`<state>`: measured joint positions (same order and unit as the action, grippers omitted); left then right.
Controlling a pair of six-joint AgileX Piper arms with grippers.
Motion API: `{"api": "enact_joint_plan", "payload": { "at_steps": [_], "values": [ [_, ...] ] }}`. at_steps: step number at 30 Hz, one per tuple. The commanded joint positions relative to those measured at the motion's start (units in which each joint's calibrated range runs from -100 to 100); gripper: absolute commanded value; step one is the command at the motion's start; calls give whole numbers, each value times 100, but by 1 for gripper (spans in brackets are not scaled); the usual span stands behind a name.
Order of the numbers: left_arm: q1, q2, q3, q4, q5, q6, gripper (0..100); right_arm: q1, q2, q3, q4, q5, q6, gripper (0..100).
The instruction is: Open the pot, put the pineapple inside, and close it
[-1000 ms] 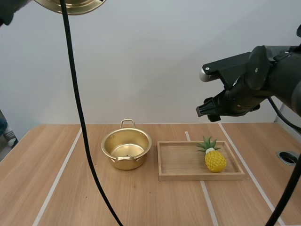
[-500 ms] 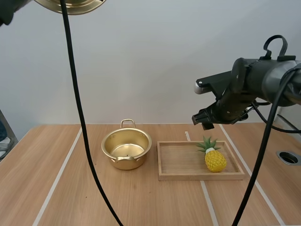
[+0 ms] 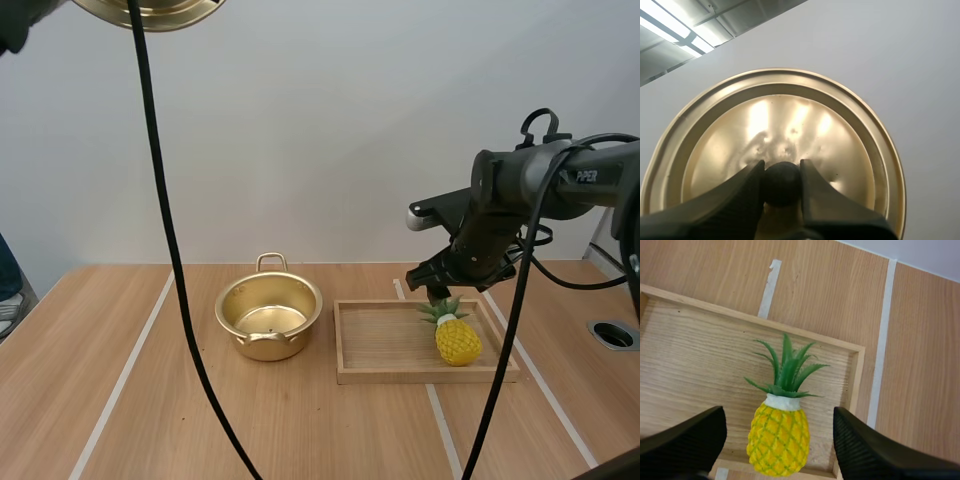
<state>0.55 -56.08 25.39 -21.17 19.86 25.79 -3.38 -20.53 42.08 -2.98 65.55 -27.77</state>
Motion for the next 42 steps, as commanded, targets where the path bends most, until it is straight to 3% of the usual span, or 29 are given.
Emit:
{"api": "enact_joint_plan", "payload": {
  "at_steps": [1,16,42],
  "values": [
    [-10,-38,-41,-36,-113,-23,0,-21,115,-33,-76,33,15,100],
    [-10,-38,-41,-36,-113,-23,0,-21,731,64,-76,119,15,100],
    [-10,-38,-41,-36,-113,-23,0,-21,1099,656,-284,-1218,15,100]
  ]
}}
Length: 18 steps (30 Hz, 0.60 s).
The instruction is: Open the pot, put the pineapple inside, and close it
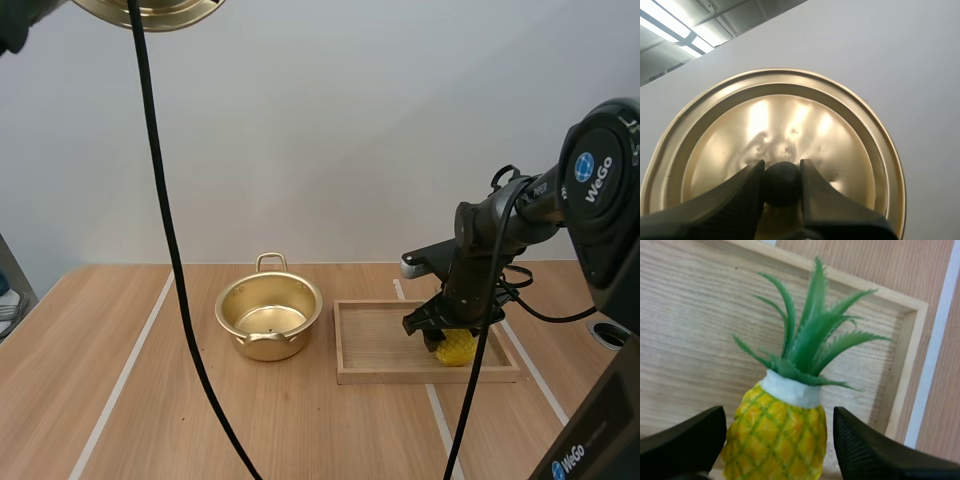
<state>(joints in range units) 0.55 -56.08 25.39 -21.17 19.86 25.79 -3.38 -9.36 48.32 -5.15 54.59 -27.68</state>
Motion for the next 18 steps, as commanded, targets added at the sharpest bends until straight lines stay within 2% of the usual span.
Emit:
{"api": "enact_joint_plan", "payload": {
  "at_steps": [1,11,12,13,14,16,18],
  "values": [
    [-10,-38,-41,-36,-113,-23,0,-21,-2,32,-66,-164,5,100],
    [-10,-38,-41,-36,-113,-23,0,-21,447,32,-66,-175,5,98],
    [-10,-38,-41,-36,-113,-23,0,-21,474,32,-77,-175,5,88],
    [-10,-38,-41,-36,-113,-23,0,-21,504,32,-77,-175,5,71],
    [-10,-38,-41,-36,-113,-23,0,-21,502,32,-77,-175,5,51],
    [-10,-38,-41,-36,-113,-23,0,-21,502,32,-77,-175,5,1],
    [-10,-38,-41,-36,-113,-23,0,-21,502,32,-77,-197,5,0]
  ]
}}
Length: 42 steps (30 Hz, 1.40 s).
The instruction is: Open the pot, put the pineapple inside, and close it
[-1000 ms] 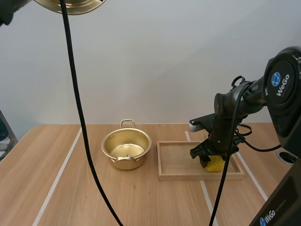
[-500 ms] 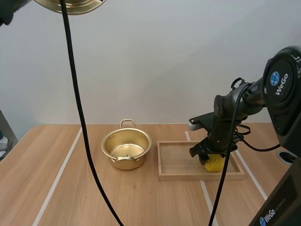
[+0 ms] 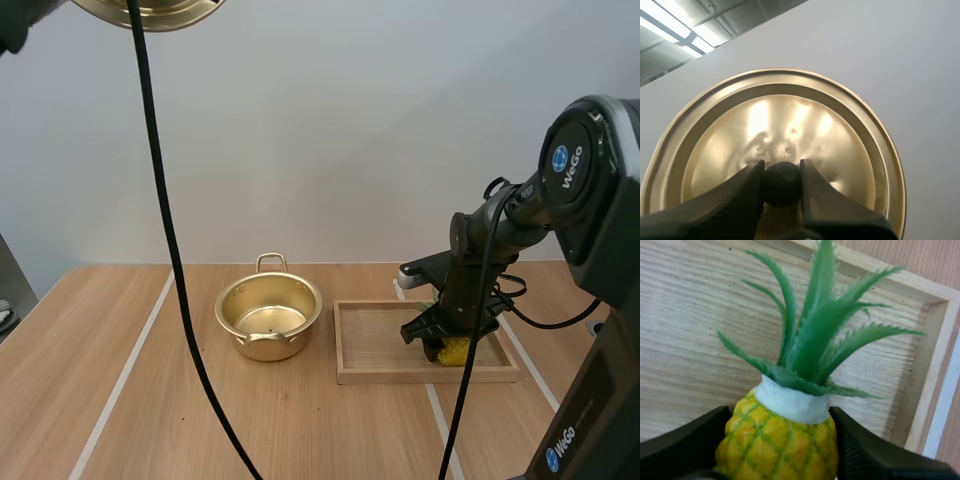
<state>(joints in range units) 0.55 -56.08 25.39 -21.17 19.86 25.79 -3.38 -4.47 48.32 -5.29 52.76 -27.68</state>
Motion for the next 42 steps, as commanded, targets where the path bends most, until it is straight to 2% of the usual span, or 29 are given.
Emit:
{"api": "enact_joint_plan", "payload": {
  "at_steps": [1,7,12,15,23,33,42],
  "values": [
    [-10,-38,-41,-36,-113,-23,0,-21,12,32,-64,-61,5,0],
    [-10,-38,-41,-36,-113,-23,0,-21,-91,32,-64,-71,5,0],
    [-10,-38,-41,-36,-113,-23,0,-21,-677,-1,-1,-213,5,0],
    [-10,-38,-41,-36,-113,-23,0,-21,-1225,-100,266,-349,5,0],
    [-10,-38,-41,-36,-113,-23,0,-21,-2938,-296,1483,-1060,5,0],
    [-10,-38,-41,-36,-113,-23,0,-21,-4548,-351,1568,-1391,-27,0],
    [-10,-38,-41,-36,-113,-23,0,-12,-5225,-351,1728,-1374,-27,0]
  ]
}}
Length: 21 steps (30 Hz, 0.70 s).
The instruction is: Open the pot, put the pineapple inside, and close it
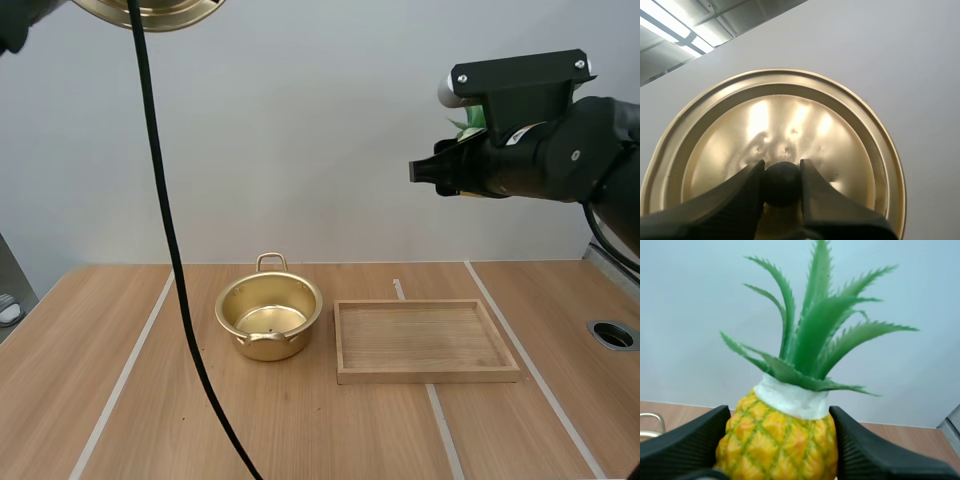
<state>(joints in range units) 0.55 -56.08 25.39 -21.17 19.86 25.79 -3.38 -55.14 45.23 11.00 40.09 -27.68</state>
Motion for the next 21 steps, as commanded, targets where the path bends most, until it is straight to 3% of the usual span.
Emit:
{"api": "enact_joint_plan", "payload": {
  "at_steps": [1,5,8,13,21],
  "values": [
    [-10,-38,-41,-36,-113,-23,0,-11,-190,-42,177,-107,-27,0],
    [-10,-38,-41,-36,-113,-23,0,8,-286,-42,553,48,-121,0],
    [-10,-38,-41,-36,-113,-23,0,417,-287,-42,534,230,-523,0],
    [-10,-38,-41,-36,-113,-23,0,1145,-287,-42,450,318,-547,0],
    [-10,-38,-41,-36,-113,-23,0,1754,-77,-42,461,318,-547,0]
  ]
}}
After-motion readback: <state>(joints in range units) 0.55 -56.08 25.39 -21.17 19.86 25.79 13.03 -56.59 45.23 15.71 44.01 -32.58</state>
